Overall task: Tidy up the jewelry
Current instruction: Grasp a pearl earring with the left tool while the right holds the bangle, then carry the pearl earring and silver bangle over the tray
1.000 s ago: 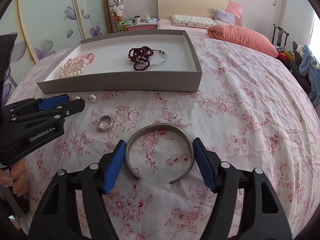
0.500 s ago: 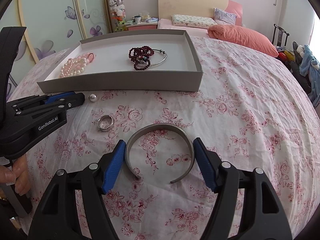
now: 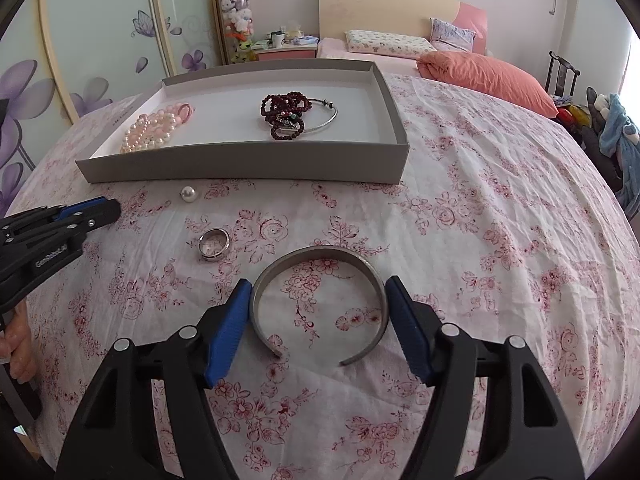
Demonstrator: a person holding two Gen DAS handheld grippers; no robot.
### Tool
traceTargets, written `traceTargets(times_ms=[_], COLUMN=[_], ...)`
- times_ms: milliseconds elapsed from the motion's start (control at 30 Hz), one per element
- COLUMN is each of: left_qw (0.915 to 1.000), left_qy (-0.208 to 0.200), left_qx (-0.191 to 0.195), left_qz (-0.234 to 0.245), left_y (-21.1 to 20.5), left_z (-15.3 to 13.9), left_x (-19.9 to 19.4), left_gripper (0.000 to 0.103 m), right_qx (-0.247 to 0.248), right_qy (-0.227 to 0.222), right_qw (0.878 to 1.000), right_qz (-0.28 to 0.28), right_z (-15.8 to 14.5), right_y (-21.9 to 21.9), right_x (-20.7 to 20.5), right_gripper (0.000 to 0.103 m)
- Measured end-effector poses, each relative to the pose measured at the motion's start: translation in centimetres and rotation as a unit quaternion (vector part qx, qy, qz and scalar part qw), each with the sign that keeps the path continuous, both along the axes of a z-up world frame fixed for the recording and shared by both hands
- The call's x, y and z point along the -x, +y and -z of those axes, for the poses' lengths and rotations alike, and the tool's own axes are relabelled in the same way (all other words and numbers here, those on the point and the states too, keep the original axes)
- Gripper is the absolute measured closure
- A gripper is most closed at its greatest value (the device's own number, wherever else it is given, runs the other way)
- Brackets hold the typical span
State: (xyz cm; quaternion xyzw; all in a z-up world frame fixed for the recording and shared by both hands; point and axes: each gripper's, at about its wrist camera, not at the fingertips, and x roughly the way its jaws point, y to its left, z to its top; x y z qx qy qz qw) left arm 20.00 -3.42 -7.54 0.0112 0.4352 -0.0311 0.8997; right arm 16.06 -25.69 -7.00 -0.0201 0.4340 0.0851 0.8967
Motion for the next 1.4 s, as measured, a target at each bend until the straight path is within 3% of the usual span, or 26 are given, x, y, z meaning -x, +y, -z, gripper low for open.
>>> traceTargets(times_ms=[333,467,533,600,867,1200,1400], left_qw=[1.0000,0.9998,0.9999,0.9999,0.9996,0.9997,0.9989], left_qy=[-0.003,-0.002,-0.002,-0.002,-0.003,-0.004,-0.025], left_qx=[-0.009,-0.016,-0.015,-0.010,0.023,0.024,0.037], left_qz=[0.003,0.006,0.006,0.007,0.015,0.010,0.013], left_y=[1.4,0.9,0.9,1.0,2.2,3.0,3.3], left_z=[-0.1,0.0,-0.1,-0.1,-0.1,-0.1,-0.8], left_x=[1.0,0.9,0.7,0.6,0.9,2.0,2.8], left_gripper=[0.086,0.076,0.076,0.087,0.088,0.088,0.088], right_qx=[-0.001,-0.001,-0.001,-0.001,0.001,-0.001,-0.011], right_qy=[0.001,0.001,0.001,0.001,0.001,-0.002,-0.017], right_qw=[1.000,1.000,1.000,1.000,1.000,1.000,1.000], right_qz=[0.001,0.001,0.001,0.001,0.000,-0.006,-0.010], right_z=[0.0,0.0,0.0,0.0,0.0,-0.1,-0.8], right_y=[0.0,0.0,0.0,0.0,0.0,0.4,0.8], right_x=[0.0,0.0,0.0,0.0,0.0,0.4,0.9], right_gripper=[0.035,0.035,0.035,0.035,0.035,0.036,0.036])
